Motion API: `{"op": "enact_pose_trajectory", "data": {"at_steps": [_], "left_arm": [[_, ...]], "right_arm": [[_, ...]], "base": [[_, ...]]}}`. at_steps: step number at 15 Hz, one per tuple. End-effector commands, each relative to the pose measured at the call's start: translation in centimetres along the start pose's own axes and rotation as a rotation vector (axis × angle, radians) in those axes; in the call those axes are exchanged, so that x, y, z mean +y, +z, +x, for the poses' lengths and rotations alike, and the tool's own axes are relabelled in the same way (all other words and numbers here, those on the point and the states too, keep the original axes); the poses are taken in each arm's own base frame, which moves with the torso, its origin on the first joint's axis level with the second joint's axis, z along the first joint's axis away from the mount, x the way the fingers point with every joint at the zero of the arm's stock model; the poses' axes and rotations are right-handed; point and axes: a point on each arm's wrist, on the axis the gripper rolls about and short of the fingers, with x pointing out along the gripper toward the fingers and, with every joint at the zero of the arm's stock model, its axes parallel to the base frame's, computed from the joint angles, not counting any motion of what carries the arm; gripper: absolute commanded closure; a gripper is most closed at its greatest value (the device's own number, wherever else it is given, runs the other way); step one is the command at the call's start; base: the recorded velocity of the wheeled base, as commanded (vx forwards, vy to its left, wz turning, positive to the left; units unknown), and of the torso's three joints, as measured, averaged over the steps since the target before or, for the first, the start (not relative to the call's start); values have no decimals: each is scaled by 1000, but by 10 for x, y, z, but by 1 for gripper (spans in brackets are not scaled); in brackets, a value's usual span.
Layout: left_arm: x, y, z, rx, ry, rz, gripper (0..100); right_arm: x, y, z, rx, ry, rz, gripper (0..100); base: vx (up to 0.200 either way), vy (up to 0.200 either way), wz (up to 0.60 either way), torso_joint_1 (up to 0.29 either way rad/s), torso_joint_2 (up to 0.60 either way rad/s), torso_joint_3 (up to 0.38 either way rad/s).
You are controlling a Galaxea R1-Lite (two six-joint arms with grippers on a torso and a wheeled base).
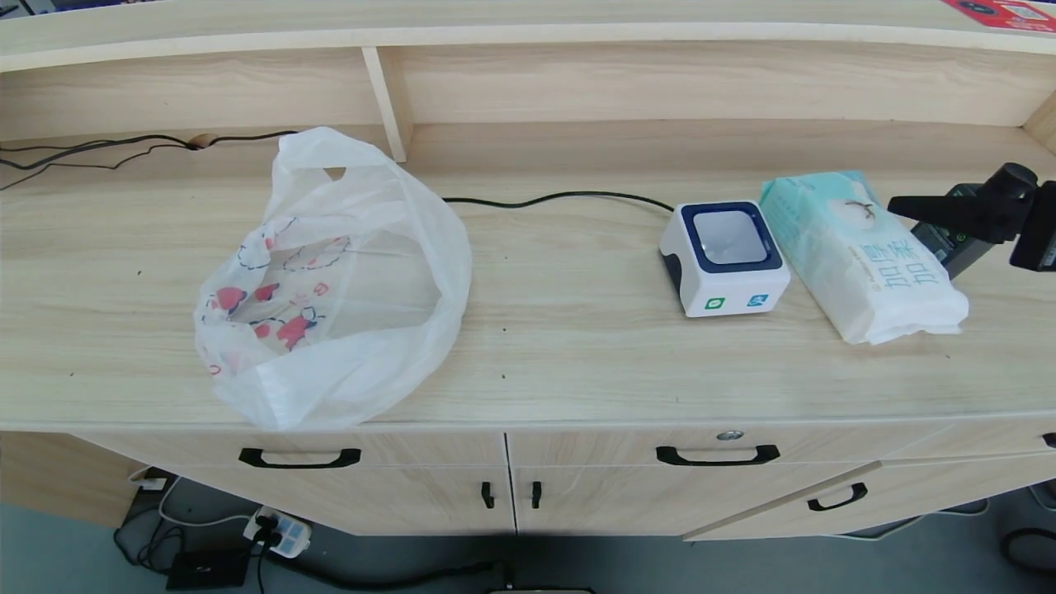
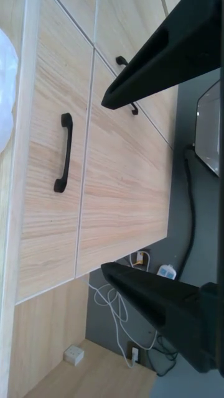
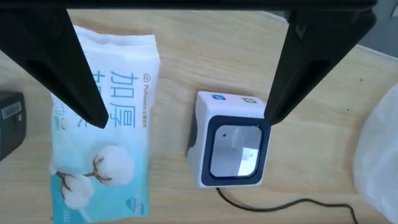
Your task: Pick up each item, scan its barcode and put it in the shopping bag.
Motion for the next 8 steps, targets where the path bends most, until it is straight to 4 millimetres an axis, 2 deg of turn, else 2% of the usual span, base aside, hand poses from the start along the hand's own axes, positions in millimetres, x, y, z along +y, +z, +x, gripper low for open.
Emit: {"op": "enact_pose_trajectory", "data": {"at_steps": [1,5,8], "left_arm": [[0,0,0,-1,0,0,0],[0,0,0,-1,0,0,0],[0,0,0,-1,0,0,0]], "right_arm": [[-18,-11,41,88,-7,23,0],[-45,-11,48,102,-19,-67,0],[-57,-8,55,101,-39,-73,0]], "base": [[0,0,0,0,0,0],[0,0,0,0,0,0],[0,0,0,0,0,0]]}}
